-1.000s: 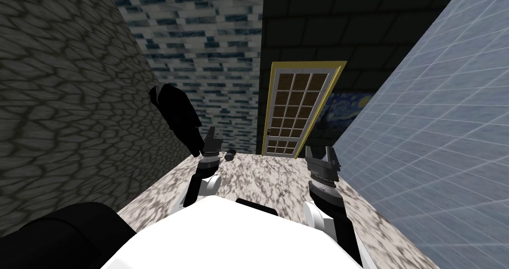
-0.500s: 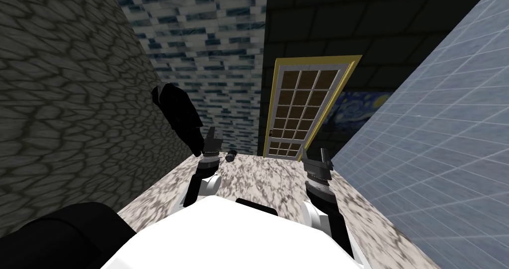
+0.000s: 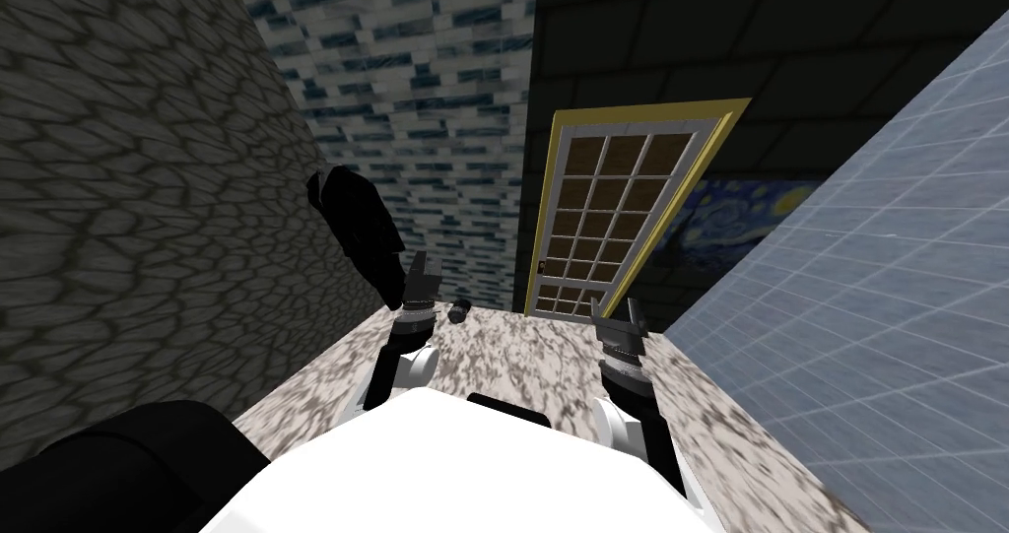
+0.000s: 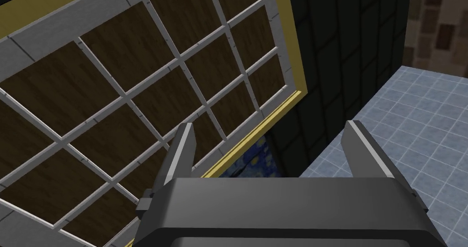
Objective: Pull the door open
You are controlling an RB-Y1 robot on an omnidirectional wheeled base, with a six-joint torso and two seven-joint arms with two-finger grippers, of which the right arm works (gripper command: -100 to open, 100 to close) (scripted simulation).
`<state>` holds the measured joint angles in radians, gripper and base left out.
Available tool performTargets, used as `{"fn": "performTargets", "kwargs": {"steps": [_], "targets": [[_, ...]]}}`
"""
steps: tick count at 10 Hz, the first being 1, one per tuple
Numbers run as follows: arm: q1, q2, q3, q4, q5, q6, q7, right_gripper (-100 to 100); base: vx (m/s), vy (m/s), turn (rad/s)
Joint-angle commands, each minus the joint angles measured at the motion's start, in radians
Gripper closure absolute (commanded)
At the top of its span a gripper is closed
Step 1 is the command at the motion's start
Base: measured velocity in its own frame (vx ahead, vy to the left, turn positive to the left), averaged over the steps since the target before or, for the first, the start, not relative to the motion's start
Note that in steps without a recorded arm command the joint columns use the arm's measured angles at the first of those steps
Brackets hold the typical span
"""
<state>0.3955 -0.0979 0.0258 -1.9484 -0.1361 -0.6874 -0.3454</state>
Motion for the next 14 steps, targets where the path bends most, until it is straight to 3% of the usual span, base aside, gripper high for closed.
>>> {"fn": "performTargets", "kwargs": {"steps": [1,14], "targets": [[-0.004,-0.010,0.003,0.034,-0.016,-0.009,-0.039,-100,0.090,0.003,0.081],[-0.080,-0.069,0.039,0.353,-0.152,-0.062,-0.356,-100,0.099,-0.003,0.081]]}}
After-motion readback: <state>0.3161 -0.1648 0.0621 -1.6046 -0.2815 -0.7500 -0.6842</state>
